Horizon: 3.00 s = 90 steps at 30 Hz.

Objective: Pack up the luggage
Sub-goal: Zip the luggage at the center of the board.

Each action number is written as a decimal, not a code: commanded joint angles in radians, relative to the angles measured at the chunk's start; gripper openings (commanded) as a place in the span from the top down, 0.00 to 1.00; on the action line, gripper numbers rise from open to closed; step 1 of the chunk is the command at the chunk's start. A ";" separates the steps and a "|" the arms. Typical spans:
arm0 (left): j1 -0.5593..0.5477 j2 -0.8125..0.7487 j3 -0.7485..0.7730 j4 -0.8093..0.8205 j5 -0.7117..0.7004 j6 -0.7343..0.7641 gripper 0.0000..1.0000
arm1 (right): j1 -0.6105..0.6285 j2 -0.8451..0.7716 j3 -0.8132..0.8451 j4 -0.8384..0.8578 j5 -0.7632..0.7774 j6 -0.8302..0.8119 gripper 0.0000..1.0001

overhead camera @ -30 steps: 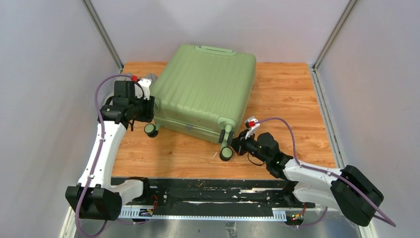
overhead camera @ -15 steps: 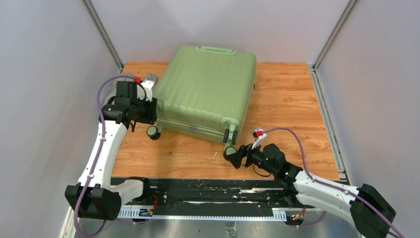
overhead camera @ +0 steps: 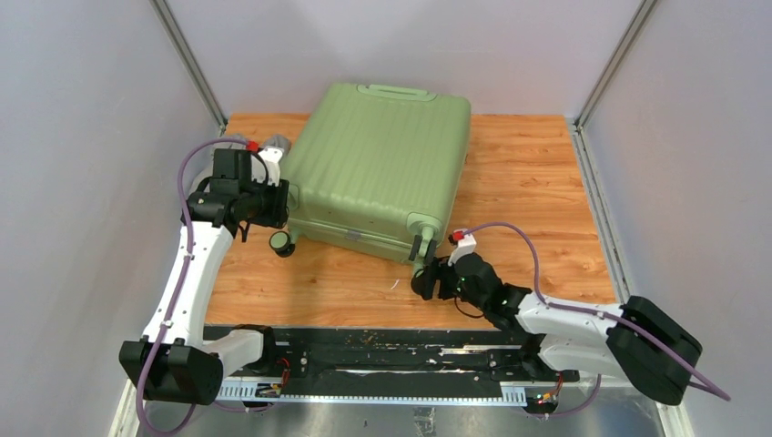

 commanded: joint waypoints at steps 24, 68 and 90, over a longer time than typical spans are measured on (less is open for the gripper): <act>-0.027 -0.019 0.042 0.088 0.168 0.026 0.99 | -0.343 -0.356 -0.037 -0.238 -0.271 -0.196 0.15; -0.032 0.002 0.085 0.095 0.202 -0.019 0.99 | -0.349 -0.105 0.016 0.149 -0.426 -0.230 1.00; -0.056 -0.017 0.068 0.099 0.188 -0.036 1.00 | 0.060 0.008 0.042 0.210 -0.026 -0.159 1.00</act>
